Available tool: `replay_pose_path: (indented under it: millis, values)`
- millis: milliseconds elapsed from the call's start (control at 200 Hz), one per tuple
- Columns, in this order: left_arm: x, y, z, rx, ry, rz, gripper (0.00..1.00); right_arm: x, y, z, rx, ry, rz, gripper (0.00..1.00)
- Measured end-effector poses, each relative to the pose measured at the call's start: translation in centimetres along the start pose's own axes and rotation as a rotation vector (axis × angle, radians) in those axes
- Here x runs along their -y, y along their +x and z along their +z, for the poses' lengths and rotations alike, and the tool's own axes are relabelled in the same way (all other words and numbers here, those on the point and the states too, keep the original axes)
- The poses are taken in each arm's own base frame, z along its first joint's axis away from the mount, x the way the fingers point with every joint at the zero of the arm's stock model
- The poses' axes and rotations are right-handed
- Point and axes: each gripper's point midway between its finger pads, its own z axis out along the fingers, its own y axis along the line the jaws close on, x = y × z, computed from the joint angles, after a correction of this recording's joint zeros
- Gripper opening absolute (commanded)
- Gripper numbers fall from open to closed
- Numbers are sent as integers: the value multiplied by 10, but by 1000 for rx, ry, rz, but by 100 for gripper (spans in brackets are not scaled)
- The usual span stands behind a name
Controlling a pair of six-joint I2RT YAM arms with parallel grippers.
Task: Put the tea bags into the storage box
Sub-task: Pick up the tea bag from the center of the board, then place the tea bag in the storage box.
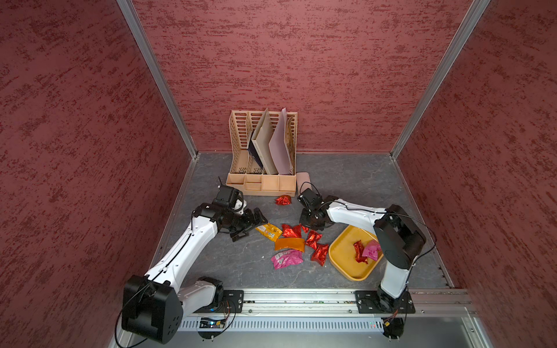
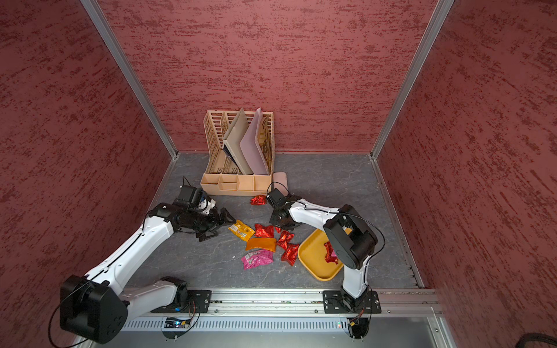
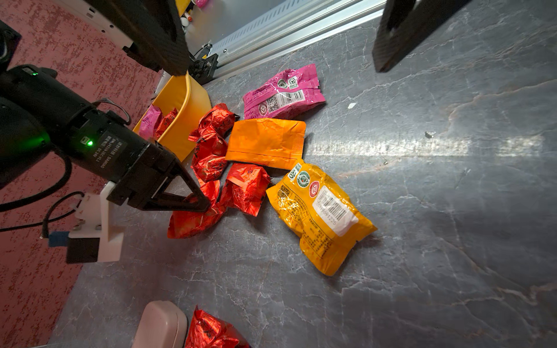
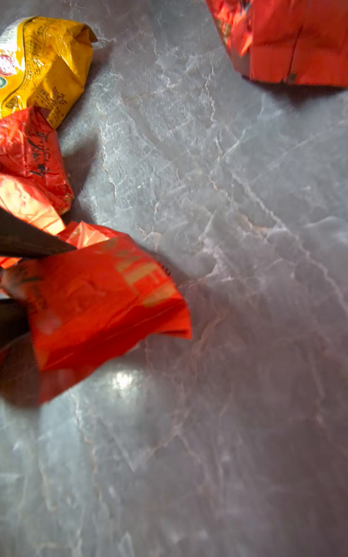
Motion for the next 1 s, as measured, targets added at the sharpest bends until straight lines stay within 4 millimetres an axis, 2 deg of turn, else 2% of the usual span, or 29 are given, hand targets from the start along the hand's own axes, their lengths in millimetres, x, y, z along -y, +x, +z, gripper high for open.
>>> replay_pose_path:
  millis: [165, 260, 361, 491, 576, 686, 847, 1002]
  values:
    - [-1, 2, 0, -5, -4, -4, 100, -5, -12, -12, 33, 11, -35, 11]
    - [-1, 2, -1, -2, -1, -2, 100, -10, -19, -28, 61, 5, -61, 10]
    - [-1, 2, -1, -1, -1, -1, 100, -9, -23, -55, 96, -10, -81, 10]
    - [-2, 2, 1, -1, -1, -1, 100, -3, -23, -101, 156, -60, -90, 10]
    - [-3, 0, 4, -4, -3, -4, 100, 10, -16, -129, 178, -83, -90, 10]
    - [-3, -5, 10, -9, -4, -9, 100, 36, -2, -150, 180, -77, -83, 10]
    - [-4, -12, 22, -26, -6, -28, 100, 80, 19, -160, 164, -19, -49, 10]
    - [3, -20, 30, -44, -4, -37, 100, 120, 29, -159, 169, 30, 22, 12]
